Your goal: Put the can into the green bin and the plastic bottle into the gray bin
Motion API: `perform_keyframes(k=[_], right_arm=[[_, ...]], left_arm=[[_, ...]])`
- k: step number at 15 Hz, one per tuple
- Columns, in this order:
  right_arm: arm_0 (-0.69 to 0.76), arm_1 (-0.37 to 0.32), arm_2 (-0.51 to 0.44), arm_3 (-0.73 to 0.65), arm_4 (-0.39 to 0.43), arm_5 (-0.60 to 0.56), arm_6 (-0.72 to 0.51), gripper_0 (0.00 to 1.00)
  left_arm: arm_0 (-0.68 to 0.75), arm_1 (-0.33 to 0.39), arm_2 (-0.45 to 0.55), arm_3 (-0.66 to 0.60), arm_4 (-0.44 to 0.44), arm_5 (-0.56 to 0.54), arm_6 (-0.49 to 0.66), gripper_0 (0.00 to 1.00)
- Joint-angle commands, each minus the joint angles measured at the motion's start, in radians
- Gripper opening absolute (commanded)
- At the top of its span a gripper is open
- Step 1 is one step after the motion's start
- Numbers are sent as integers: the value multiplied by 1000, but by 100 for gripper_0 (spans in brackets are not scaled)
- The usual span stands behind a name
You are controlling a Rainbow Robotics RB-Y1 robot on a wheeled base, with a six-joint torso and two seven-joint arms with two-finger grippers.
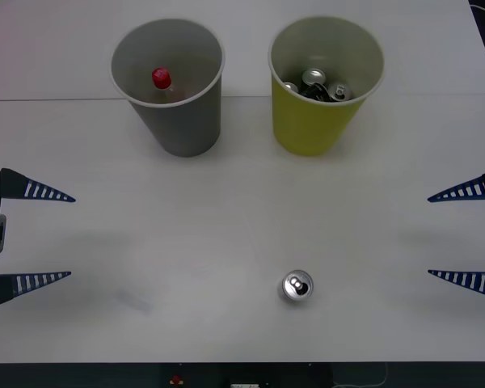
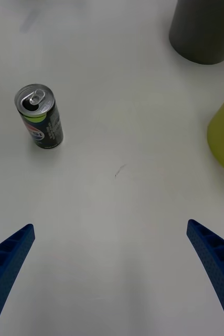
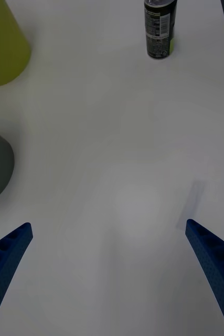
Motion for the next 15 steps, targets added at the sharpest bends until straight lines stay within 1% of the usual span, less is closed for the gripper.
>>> perform_keyframes(k=[1, 2, 4, 8, 10, 11, 13, 15], right_arm=[[0, 0, 0, 0, 0, 0, 0, 100], [-4, -1, -4, -5, -25, 10, 7, 100], [14, -36, 3, -13, -90, 55, 18, 100], [42, -37, 13, 5, -120, 55, 32, 100], [53, -30, 21, 41, -160, 15, 57, 100], [53, -14, 21, 64, -166, -24, 78, 100], [53, 12, 22, 119, -195, -84, 181, 100], [53, 38, 22, 165, -201, -137, 264, 100]], left_arm=[[0, 0, 0, 0, 0, 0, 0, 100], [0, 0, 0, 0, 0, 0, 0, 100], [0, 0, 0, 0, 0, 0, 0, 100], [0, 0, 0, 0, 0, 0, 0, 100], [0, 0, 0, 0, 0, 0, 0, 100], [0, 0, 0, 0, 0, 0, 0, 100], [0, 0, 0, 0, 0, 0, 0, 100], [0, 0, 0, 0, 0, 0, 0, 100]])
